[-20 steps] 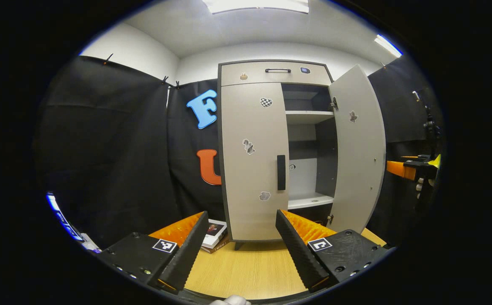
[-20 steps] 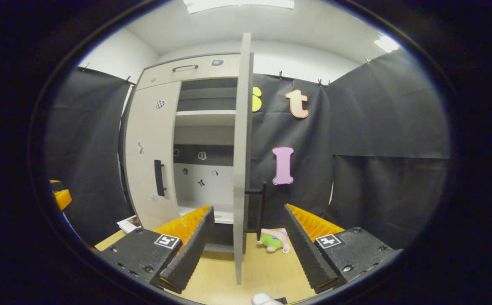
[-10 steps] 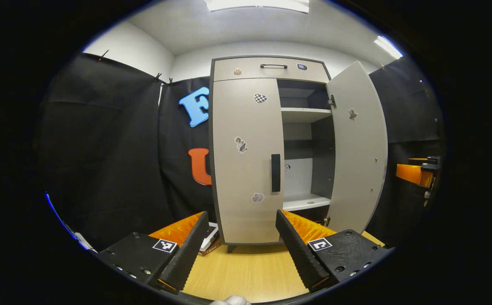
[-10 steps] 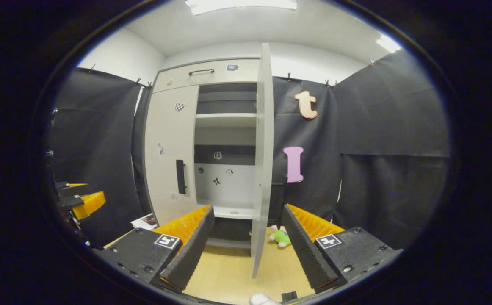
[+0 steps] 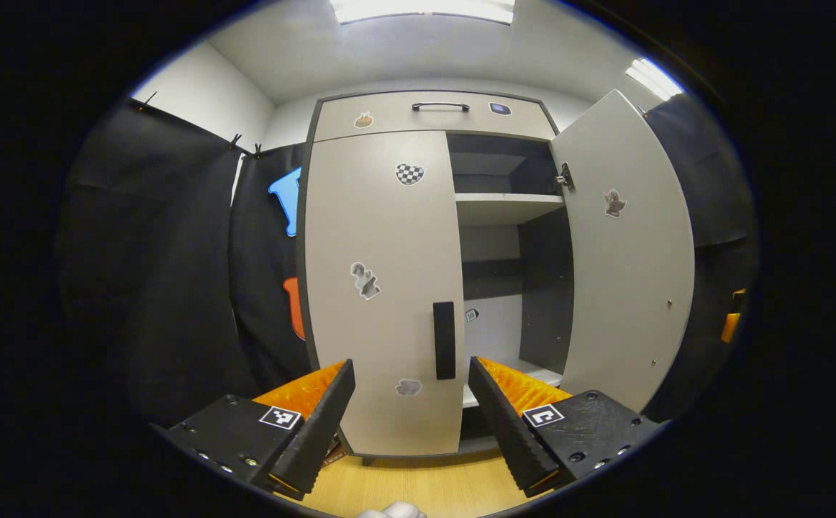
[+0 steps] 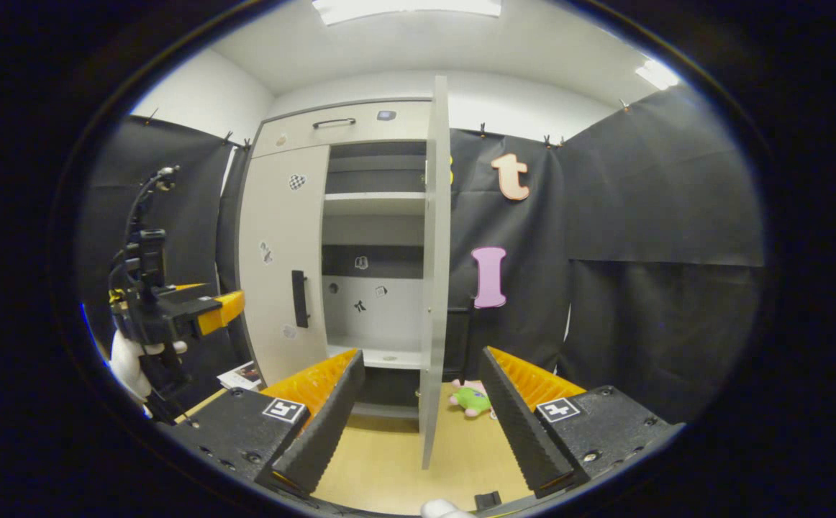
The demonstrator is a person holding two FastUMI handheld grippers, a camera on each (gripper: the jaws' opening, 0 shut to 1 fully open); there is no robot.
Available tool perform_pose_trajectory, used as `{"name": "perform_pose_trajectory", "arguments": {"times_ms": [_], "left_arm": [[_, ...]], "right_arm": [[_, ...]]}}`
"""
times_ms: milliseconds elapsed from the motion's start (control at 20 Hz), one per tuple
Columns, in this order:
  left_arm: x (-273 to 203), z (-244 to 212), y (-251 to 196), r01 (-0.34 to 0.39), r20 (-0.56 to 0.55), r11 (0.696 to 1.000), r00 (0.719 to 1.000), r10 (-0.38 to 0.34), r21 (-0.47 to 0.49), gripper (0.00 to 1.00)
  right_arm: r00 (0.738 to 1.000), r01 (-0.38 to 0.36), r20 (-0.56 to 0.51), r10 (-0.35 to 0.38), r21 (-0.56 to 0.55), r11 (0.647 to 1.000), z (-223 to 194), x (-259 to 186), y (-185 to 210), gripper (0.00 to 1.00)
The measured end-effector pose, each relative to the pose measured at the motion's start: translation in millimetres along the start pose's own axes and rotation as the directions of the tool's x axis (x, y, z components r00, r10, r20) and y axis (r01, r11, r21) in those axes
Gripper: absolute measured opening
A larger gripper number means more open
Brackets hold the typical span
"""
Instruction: Open the right door of the double-door shoe cabinet with the right hand, and open the left door with the left hand.
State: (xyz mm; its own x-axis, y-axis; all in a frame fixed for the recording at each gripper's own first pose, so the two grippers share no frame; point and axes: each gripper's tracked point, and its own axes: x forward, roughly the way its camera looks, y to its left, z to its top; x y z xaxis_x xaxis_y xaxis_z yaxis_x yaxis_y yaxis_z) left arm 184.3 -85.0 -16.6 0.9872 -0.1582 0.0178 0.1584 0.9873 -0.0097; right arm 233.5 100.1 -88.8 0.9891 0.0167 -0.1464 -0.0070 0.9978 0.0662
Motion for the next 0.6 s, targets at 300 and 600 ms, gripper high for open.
{"name": "perform_pose_trajectory", "arguments": {"times_ms": [300, 600], "left_arm": [[73.9, -17.5, -22.9, 0.016, -0.037, 0.999, 0.999, -0.017, -0.051, 0.96], [136.3, -40.8, -31.5, 0.001, -0.077, 0.999, 0.997, -0.005, -0.053, 0.96]], "right_arm": [[0.999, 0.039, -0.011, -0.039, -0.009, 0.999, -1.1, -0.1, -7.9, 1.0], [0.997, 0.077, -0.022, -0.078, -0.049, 0.996, -0.7, -1.2, -18.5, 1.0]]}}
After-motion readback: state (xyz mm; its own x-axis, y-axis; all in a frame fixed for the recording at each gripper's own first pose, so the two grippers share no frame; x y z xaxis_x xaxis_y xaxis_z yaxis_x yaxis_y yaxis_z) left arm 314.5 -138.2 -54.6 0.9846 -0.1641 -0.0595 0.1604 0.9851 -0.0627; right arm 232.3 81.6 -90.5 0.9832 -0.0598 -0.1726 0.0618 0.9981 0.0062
